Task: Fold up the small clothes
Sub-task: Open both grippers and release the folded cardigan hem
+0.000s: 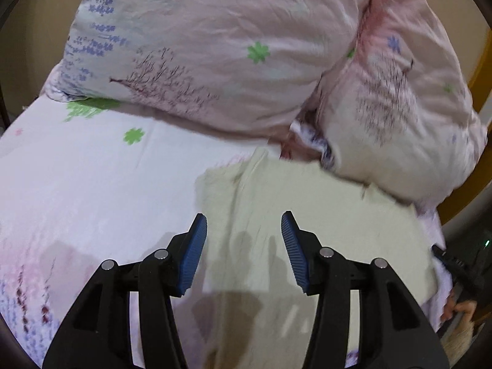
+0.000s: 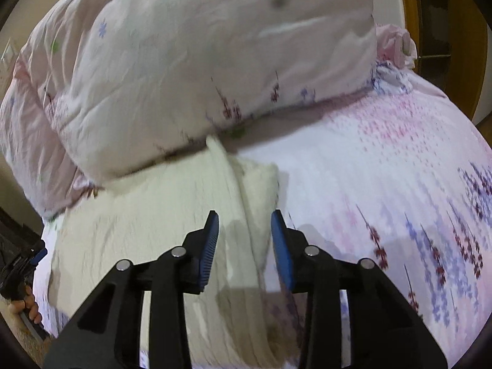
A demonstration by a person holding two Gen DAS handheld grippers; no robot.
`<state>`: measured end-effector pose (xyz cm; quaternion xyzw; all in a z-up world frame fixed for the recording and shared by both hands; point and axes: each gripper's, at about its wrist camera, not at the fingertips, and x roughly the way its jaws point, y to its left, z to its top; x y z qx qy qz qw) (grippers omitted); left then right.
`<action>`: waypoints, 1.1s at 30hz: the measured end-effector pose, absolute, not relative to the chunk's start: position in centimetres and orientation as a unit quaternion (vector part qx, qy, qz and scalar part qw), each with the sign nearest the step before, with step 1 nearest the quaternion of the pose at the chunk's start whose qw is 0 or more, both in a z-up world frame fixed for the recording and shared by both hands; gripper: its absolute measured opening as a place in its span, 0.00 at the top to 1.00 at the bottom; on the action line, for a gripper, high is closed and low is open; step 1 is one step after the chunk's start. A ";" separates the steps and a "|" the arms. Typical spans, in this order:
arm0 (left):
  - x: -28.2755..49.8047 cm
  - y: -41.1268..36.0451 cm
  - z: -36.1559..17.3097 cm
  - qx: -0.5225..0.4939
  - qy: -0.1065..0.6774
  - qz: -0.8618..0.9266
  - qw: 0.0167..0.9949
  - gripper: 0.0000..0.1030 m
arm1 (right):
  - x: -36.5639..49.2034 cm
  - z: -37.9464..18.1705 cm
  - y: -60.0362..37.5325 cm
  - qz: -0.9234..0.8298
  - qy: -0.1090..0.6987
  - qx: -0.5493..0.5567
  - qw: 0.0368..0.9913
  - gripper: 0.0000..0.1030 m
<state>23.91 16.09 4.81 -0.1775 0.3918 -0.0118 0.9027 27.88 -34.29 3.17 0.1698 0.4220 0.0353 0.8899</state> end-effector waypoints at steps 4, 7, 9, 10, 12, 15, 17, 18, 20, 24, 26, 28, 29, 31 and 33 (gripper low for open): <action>22.6 15.6 3.5 -0.166 0.410 -0.015 0.897 0.59 | 27.1 2.4 -33.8 0.046 0.437 0.159 0.884 0.76; 22.1 15.1 2.6 -0.159 0.422 -0.019 0.892 0.72 | 26.9 2.0 -33.3 0.052 0.441 0.150 0.883 0.89; 22.0 14.9 2.2 -0.157 0.427 -0.021 0.890 0.85 | 26.8 2.3 -33.1 0.052 0.434 0.145 0.888 0.92; 21.8 14.8 2.1 -0.155 0.428 -0.023 0.890 0.92 | 26.6 2.5 -33.2 0.051 0.430 0.145 0.889 0.93; 21.3 14.8 2.2 -0.157 0.426 -0.027 0.891 0.94 | 26.3 2.9 -33.5 0.050 0.424 0.155 0.891 0.94; 20.5 15.0 2.5 -0.163 0.422 -0.033 0.891 0.96 | 25.4 3.3 -33.9 0.047 0.418 0.165 0.892 0.94; 19.9 15.0 2.7 -0.158 0.423 -0.035 0.892 0.96 | 24.8 3.5 -33.8 0.040 0.418 0.161 0.893 0.96; 19.6 14.9 2.5 -0.150 0.424 -0.034 0.892 0.96 | 24.5 3.4 -33.8 0.032 0.422 0.154 0.893 0.96; 19.7 14.8 1.9 -0.137 0.429 -0.026 0.893 0.96 | 24.5 2.8 -33.6 0.017 0.433 0.139 0.890 0.96; 20.3 14.6 1.3 -0.141 0.428 -0.024 0.892 0.96 | 25.2 1.7 -32.8 -0.001 0.449 0.115 0.886 0.94; 20.5 14.5 1.5 -0.142 0.430 -0.027 0.891 0.95 | 25.3 2.5 -32.5 -0.008 0.444 0.104 0.890 0.84; 20.6 14.6 2.2 -0.140 0.425 -0.022 0.894 0.88 | 25.2 3.8 -32.4 -0.010 0.421 0.107 0.901 0.71; 20.7 14.6 2.7 -0.137 0.416 -0.017 0.899 0.77 | 25.2 4.3 -32.3 -0.007 0.410 0.106 0.906 0.69; 20.8 14.2 3.8 -0.126 0.394 -0.008 0.910 0.57 | 25.9 5.1 -31.5 0.003 0.398 0.098 0.912 0.70; 21.1 13.4 4.4 -0.119 0.380 -0.011 0.917 0.50 | 27.1 5.3 -30.2 0.026 0.397 0.085 0.914 0.73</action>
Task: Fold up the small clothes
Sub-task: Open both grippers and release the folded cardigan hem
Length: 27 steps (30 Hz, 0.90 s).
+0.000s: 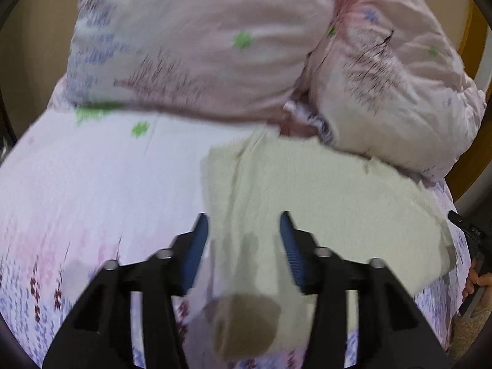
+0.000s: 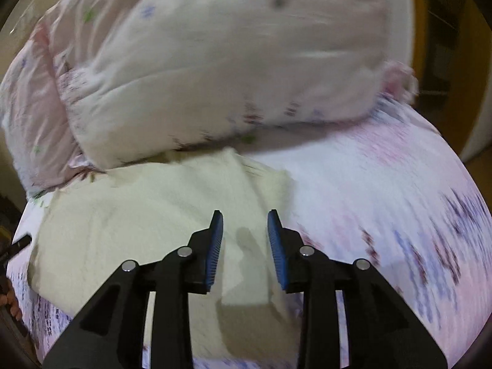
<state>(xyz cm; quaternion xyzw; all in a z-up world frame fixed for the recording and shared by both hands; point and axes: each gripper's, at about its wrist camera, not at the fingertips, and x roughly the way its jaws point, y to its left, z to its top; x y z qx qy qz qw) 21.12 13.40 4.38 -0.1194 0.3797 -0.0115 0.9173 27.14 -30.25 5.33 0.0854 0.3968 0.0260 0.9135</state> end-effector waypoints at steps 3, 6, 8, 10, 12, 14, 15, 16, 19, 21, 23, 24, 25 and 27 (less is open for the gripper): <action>22.2 11.5 4.8 -0.091 0.371 -0.023 0.924 0.39 | 29.2 4.7 -28.6 0.045 0.405 0.068 0.911 0.73; 23.9 10.5 3.9 -0.076 0.389 -0.026 0.918 0.37 | 31.4 3.2 -28.3 0.031 0.429 0.059 0.901 0.73; 25.0 10.4 2.9 -0.083 0.409 -0.026 0.908 0.37 | 32.6 1.8 -29.0 0.017 0.455 0.074 0.887 0.74; 25.8 10.5 1.9 -0.091 0.428 -0.025 0.899 0.37 | 33.1 1.8 -29.7 0.020 0.454 0.098 0.885 0.74; 25.6 10.6 1.8 -0.099 0.423 -0.026 0.900 0.37 | 33.3 2.0 -29.8 0.015 0.464 0.108 0.879 0.73; 24.9 11.2 2.4 -0.124 0.418 -0.044 0.899 0.37 | 32.6 2.9 -29.3 0.009 0.459 0.105 0.882 0.66; 24.5 11.8 2.8 -0.138 0.412 -0.051 0.899 0.37 | 32.2 3.2 -29.0 0.010 0.451 0.101 0.886 0.63; 24.2 12.2 3.0 -0.147 0.408 -0.051 0.899 0.34 | 31.6 3.7 -28.3 0.018 0.442 0.096 0.892 0.59; 23.8 14.1 2.9 -0.186 0.411 -0.044 0.891 0.27 | 29.5 4.9 -24.3 0.083 0.422 0.070 0.900 0.58; 23.7 15.3 2.4 -0.219 0.419 -0.045 0.880 0.27 | 28.5 5.2 -21.5 0.119 0.416 0.041 0.901 0.58; 23.6 15.9 2.0 -0.243 0.423 -0.046 0.872 0.27 | 27.8 5.0 -18.4 0.145 0.410 0.007 0.900 0.58; 23.6 16.1 1.8 -0.250 0.424 -0.047 0.869 0.27 | 27.5 4.9 -17.2 0.153 0.409 -0.007 0.900 0.58; 23.5 16.3 1.6 -0.261 0.424 -0.047 0.866 0.27 | 27.4 4.7 -16.3 0.158 0.408 -0.016 0.899 0.58; 23.5 16.5 1.3 -0.275 0.424 -0.048 0.862 0.27 | 27.4 4.2 -14.7 0.166 0.410 -0.024 0.897 0.58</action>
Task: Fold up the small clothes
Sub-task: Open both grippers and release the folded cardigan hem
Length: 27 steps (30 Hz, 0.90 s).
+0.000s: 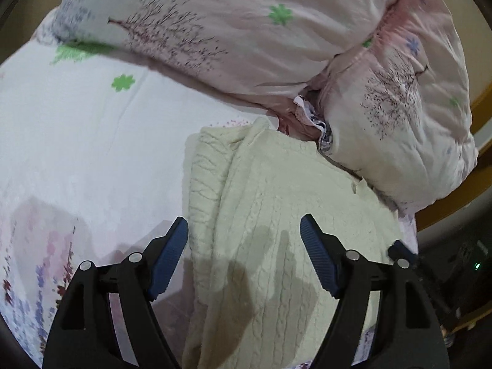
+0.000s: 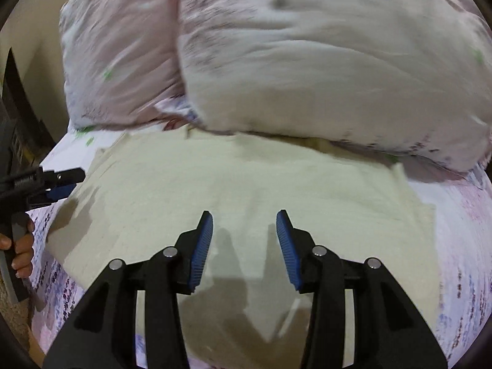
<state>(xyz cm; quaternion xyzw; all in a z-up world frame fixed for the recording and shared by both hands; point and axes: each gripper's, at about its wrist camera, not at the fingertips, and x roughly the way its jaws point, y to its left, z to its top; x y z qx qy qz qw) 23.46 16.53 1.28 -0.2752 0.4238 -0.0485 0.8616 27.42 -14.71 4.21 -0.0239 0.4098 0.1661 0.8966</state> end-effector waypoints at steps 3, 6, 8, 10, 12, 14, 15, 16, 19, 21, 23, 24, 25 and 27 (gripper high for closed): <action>23.6 16.6 0.9 -0.287 0.430 -0.051 0.855 0.27 | 27.8 3.8 -13.5 0.172 0.411 -0.027 0.895 0.58; 23.8 16.5 0.9 -0.292 0.426 -0.053 0.855 0.26 | 28.4 1.9 -11.8 0.159 0.436 -0.063 0.883 0.56; 23.8 16.4 0.9 -0.301 0.424 -0.058 0.852 0.26 | 28.1 1.4 -11.7 0.153 0.422 -0.073 0.891 0.54; 23.8 16.3 0.8 -0.312 0.420 -0.064 0.850 0.27 | 27.9 1.5 -11.8 0.149 0.422 -0.076 0.891 0.54; 23.9 16.2 0.8 -0.314 0.418 -0.064 0.850 0.28 | 27.8 1.5 -11.9 0.150 0.423 -0.074 0.891 0.53; 24.1 16.1 0.6 -0.323 0.416 -0.069 0.847 0.31 | 27.8 1.5 -12.0 0.151 0.422 -0.074 0.891 0.53; 24.2 16.0 0.5 -0.326 0.416 -0.071 0.846 0.32 | 27.7 1.5 -12.2 0.150 0.422 -0.073 0.891 0.53; 24.3 15.9 0.5 -0.329 0.416 -0.073 0.844 0.34 | 27.7 1.4 -11.9 0.150 0.422 -0.072 0.891 0.53; 24.4 15.5 0.5 -0.329 0.418 -0.075 0.843 0.35 | 27.8 1.4 -11.9 0.148 0.421 -0.072 0.892 0.53; 24.5 15.1 0.6 -0.320 0.420 -0.073 0.846 0.35 | 27.7 1.4 -12.0 0.147 0.420 -0.072 0.893 0.53; 24.6 14.8 0.8 -0.310 0.422 -0.068 0.849 0.35 | 27.8 1.3 -11.9 0.145 0.419 -0.073 0.893 0.53; 24.6 14.7 0.8 -0.306 0.423 -0.065 0.850 0.35 | 27.8 1.3 -11.9 0.144 0.419 -0.074 0.894 0.53; 24.6 14.5 0.9 -0.301 0.424 -0.062 0.852 0.35 | 27.8 1.3 -11.8 0.144 0.418 -0.074 0.894 0.53; 24.7 14.1 1.1 -0.287 0.427 -0.055 0.856 0.35 | 27.8 1.3 -11.8 0.144 0.418 -0.074 0.894 0.53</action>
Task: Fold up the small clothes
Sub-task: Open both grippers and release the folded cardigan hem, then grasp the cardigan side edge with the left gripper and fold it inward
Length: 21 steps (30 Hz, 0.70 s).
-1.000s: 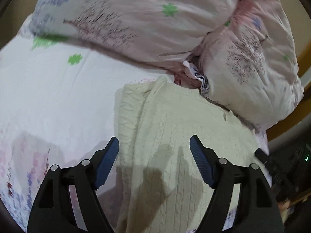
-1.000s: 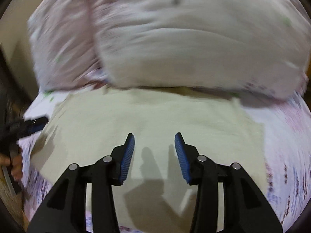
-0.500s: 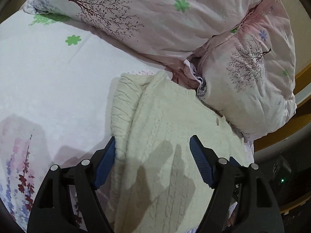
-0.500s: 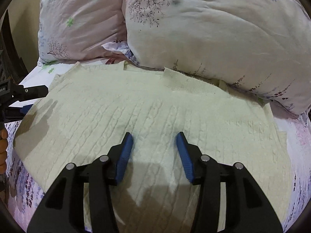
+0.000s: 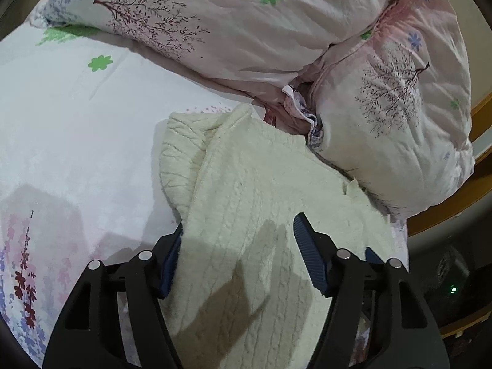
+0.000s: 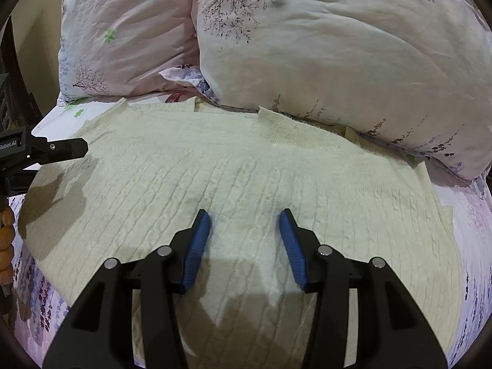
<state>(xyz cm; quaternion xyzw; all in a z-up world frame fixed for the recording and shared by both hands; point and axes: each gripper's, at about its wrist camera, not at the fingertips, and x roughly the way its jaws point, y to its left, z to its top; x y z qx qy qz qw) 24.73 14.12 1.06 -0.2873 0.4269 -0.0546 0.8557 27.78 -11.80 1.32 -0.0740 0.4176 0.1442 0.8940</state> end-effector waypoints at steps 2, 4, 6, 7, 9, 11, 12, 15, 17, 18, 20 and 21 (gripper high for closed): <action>24.7 13.8 1.2 -0.275 0.429 -0.048 0.859 0.35 | 27.9 1.3 -11.8 0.144 0.418 -0.074 0.894 0.53; 24.8 13.4 1.3 -0.258 0.434 -0.035 0.862 0.37 | 27.8 1.3 -11.9 0.144 0.417 -0.074 0.894 0.53; 24.7 13.3 1.4 -0.252 0.439 -0.022 0.862 0.37 | 27.8 1.3 -11.8 0.143 0.416 -0.076 0.895 0.53; 24.7 13.3 1.3 -0.254 0.440 -0.018 0.861 0.37 | 27.8 1.3 -11.8 0.143 0.415 -0.076 0.895 0.53; 24.7 13.3 1.3 -0.253 0.439 -0.018 0.862 0.36 | 27.8 1.3 -11.9 0.144 0.415 -0.075 0.895 0.53; 24.8 12.9 1.3 -0.245 0.439 -0.017 0.864 0.36 | 27.8 1.3 -11.9 0.144 0.414 -0.075 0.896 0.53; 24.8 12.7 1.3 -0.243 0.439 -0.018 0.865 0.36 | 27.7 1.3 -11.9 0.144 0.414 -0.076 0.896 0.53; 25.1 12.8 0.9 -0.273 0.441 -0.043 0.854 0.52 | 27.8 1.3 -11.9 0.145 0.414 -0.075 0.896 0.53; 25.3 13.0 0.6 -0.292 0.441 -0.053 0.847 0.71 | 27.8 1.3 -11.9 0.145 0.413 -0.075 0.896 0.53; 25.3 13.2 0.5 -0.301 0.441 -0.059 0.843 0.74 | 27.8 1.3 -11.9 0.145 0.413 -0.075 0.896 0.53; 25.2 13.5 0.4 -0.319 0.437 -0.067 0.838 0.76 | 27.8 1.3 -11.9 0.146 0.413 -0.075 0.896 0.53; 25.2 13.6 0.5 -0.326 0.435 -0.071 0.836 0.76 | 27.8 1.3 -11.9 0.146 0.413 -0.075 0.896 0.53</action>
